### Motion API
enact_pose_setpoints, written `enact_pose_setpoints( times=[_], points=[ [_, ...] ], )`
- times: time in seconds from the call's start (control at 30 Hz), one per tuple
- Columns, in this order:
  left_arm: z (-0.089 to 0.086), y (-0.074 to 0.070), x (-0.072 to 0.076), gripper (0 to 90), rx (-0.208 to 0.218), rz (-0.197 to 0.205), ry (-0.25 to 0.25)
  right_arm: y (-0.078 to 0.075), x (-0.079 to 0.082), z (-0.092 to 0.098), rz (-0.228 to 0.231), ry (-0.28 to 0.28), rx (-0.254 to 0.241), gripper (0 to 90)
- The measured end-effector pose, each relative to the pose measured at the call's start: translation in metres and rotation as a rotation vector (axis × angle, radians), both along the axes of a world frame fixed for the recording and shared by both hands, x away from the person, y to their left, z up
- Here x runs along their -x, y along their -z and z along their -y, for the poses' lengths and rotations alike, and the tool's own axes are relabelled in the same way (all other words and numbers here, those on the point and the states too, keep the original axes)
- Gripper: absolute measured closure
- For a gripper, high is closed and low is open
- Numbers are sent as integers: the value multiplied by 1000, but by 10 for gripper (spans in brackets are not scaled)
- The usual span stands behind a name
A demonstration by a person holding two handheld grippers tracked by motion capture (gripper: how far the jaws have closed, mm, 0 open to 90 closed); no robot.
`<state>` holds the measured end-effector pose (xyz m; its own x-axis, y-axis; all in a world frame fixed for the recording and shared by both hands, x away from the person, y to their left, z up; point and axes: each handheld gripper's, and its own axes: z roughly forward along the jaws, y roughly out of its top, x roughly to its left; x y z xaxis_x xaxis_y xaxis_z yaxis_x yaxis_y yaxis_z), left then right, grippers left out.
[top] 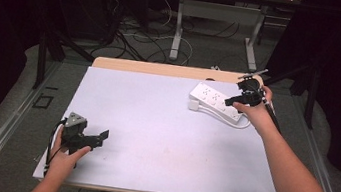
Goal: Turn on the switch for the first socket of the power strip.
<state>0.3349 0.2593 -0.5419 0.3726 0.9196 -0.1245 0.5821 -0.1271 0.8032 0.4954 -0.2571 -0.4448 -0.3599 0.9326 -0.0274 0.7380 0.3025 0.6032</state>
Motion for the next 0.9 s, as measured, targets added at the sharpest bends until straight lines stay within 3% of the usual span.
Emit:
enact_pose_setpoints(
  times=[0.9],
  points=[
    [-1, 1, 0, 69, -5, -4, -3, 21, -16, -7, -49, 6, 35, 248]
  ],
)
